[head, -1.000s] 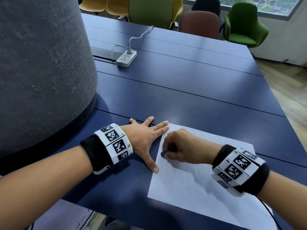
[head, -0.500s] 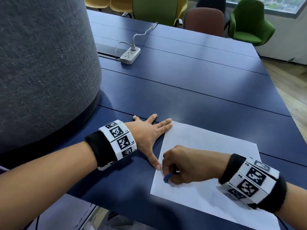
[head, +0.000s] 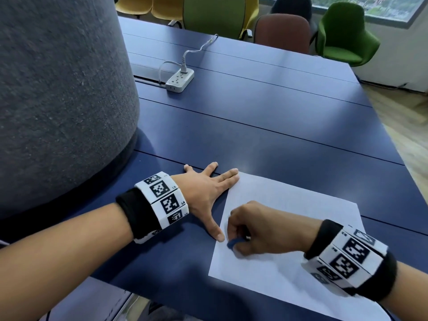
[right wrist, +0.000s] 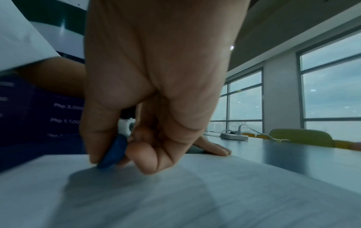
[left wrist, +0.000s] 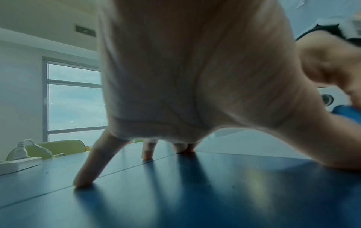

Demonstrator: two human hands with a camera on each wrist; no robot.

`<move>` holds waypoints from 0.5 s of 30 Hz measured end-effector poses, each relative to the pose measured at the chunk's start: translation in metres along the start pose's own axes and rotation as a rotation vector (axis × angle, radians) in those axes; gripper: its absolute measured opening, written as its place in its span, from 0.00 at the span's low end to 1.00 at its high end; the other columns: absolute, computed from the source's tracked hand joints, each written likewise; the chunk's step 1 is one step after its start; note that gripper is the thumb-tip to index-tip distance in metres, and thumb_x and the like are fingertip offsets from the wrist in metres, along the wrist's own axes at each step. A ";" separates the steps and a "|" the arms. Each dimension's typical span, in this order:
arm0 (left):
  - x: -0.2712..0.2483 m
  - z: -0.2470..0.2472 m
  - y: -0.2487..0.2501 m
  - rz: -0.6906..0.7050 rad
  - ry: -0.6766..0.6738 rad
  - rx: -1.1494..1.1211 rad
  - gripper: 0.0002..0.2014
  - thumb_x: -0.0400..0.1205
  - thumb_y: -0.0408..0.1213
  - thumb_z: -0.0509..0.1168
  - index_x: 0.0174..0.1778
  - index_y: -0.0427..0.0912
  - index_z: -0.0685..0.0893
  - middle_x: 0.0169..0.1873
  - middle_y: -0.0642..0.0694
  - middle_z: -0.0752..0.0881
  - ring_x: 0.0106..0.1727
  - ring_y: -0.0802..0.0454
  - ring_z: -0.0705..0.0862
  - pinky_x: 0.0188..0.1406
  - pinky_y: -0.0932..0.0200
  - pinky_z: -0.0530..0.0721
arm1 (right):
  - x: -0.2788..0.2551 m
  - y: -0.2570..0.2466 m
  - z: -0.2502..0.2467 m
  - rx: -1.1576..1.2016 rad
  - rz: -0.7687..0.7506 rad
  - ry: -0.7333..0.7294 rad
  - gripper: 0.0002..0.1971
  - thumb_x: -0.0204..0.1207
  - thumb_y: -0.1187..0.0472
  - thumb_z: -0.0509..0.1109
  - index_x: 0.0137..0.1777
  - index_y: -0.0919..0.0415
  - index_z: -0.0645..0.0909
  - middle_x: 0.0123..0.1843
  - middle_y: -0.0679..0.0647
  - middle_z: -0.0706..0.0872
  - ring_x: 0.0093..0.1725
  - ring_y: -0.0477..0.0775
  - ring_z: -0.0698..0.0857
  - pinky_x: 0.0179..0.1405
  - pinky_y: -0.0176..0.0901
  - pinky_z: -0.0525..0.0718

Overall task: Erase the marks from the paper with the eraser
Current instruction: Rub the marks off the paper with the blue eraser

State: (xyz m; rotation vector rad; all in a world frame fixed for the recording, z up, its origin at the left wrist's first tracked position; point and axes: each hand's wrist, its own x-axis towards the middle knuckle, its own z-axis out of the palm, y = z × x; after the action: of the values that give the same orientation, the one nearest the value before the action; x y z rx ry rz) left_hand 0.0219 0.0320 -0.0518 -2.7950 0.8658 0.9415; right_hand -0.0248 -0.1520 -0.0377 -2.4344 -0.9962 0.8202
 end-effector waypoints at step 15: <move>0.000 0.000 0.000 0.010 0.017 -0.008 0.71 0.59 0.76 0.72 0.84 0.57 0.30 0.81 0.67 0.29 0.84 0.42 0.31 0.68 0.12 0.48 | 0.017 0.013 -0.017 -0.085 0.061 0.122 0.02 0.70 0.61 0.75 0.40 0.58 0.85 0.36 0.48 0.86 0.31 0.44 0.78 0.33 0.31 0.77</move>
State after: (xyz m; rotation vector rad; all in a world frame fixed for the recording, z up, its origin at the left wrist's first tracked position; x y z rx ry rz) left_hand 0.0218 0.0320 -0.0524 -2.8115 0.8816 0.9264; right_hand 0.0022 -0.1502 -0.0385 -2.5646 -0.9328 0.6517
